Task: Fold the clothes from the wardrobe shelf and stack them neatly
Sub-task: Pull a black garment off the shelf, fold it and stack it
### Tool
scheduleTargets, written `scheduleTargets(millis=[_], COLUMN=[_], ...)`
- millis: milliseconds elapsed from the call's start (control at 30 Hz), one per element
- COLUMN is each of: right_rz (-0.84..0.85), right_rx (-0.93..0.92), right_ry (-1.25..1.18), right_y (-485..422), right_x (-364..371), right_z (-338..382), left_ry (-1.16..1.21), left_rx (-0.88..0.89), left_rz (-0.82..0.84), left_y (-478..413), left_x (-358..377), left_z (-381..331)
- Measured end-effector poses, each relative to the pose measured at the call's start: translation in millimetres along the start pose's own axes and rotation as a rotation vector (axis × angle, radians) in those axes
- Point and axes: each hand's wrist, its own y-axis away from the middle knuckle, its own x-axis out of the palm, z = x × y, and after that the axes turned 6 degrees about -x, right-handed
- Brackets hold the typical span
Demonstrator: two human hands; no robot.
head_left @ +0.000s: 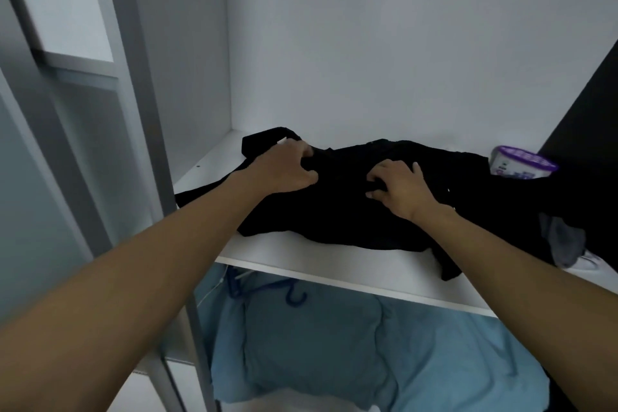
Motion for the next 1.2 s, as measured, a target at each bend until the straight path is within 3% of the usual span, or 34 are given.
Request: scheduleTargets(millis=[33, 100, 167, 233, 300, 433, 567, 667, 867, 1000, 1100, 1200], right_rz=[-0.047, -0.020, 0.106, 0.152, 0.073, -0.131, -0.039, 0.068, 0.155, 0.304, 0.410, 0.411], right_rx=[-0.034, -0.098, -0.142, -0.091, 0.106, 0.637, 0.891, 0.893, 0.847, 0.852, 0.737, 0.520], right_ry=[-0.030, -0.154, -0.303, -0.326, -0.314, -0.489, -0.887, -1.040, -1.021, -1.051, -1.054, -1.047], right_y=[3.9, 11.9, 20.3, 30.6, 43.2, 62.9, 73.5, 82.1, 96.5, 116.2, 138.0, 160.3], right_x=[0.2, -0.1, 0.9, 2.7, 3.6, 9.8, 18.3, 20.0, 20.1, 9.8, 5.5, 1.7], right_z=[4.0, 10.5, 9.1, -4.0, -21.4, -40.7, -41.2, -34.8, -24.8, -19.7, -11.5, -3.5], left_ry=[0.077, -0.005, -0.186, -0.326, -0.355, -0.328, -0.286, -0.289, -0.319, -0.340, -0.334, -0.282], left_rx=[0.050, 0.139, 0.216, 0.270, 0.284, 0.252, 0.236, 0.200, 0.157, 0.099, 0.030, -0.039], left_rz=[0.143, 0.358, 0.385, 0.273, 0.171, 0.157, 0.132, 0.158, 0.270, 0.264, 0.209, 0.169], left_y=[1.2, 1.3, 2.3, 2.5, 3.0, 4.9, 14.2, 25.0, 54.7, 85.5, 112.3, 137.2], left_x=[0.9, 13.7, 34.7, 51.9, 60.9, 68.9, 74.7, 73.6, 63.6, 64.7, 70.7, 76.3], left_z=[-4.8, -15.5, -21.3, -21.1, -18.0, -10.1, -1.3, 4.3, -2.5, -11.8, -18.8, -25.3])
